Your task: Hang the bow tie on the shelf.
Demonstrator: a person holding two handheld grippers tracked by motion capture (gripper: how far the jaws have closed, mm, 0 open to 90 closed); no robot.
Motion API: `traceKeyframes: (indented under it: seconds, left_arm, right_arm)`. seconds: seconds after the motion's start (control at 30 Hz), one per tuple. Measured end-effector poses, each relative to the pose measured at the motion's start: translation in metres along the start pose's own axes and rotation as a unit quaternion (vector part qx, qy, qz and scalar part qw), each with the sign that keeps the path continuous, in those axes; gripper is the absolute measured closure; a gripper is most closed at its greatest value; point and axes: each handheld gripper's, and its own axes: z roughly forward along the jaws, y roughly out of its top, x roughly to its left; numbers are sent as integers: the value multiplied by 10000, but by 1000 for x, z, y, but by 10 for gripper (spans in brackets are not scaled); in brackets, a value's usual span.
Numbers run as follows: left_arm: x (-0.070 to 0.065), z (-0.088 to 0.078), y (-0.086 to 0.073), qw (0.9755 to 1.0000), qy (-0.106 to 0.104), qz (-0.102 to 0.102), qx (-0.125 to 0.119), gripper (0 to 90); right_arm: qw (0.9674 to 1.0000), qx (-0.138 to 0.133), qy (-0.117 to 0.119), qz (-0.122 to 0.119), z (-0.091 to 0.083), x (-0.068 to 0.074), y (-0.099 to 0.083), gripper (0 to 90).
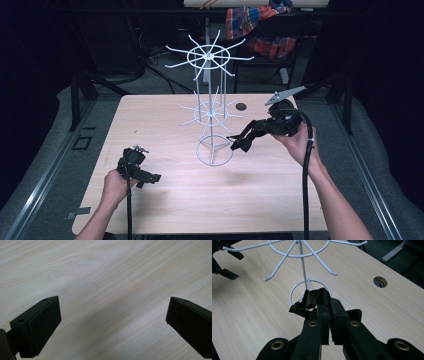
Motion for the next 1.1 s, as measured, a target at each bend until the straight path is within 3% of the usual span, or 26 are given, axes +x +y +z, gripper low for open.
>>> traceKeyframes:
  seconds: [0.53, 0.67, 1.1]
  left_arm:
    - [-1, 1, 2, 10000, -8, 57, 47, 2]
    - [0, 1, 2, 9999, -106, 35, -39, 0]
    - [-1, 2, 2, 9999, -116, 47, -7, 0]
  right_arm:
    - [10000, 40, -59, 45, 6, -10, 12, 874]
    - [10000, 43, -60, 38, 6, -11, 15, 874]
    - [9998, 61, -166, -119, 12, -14, 30, 874]
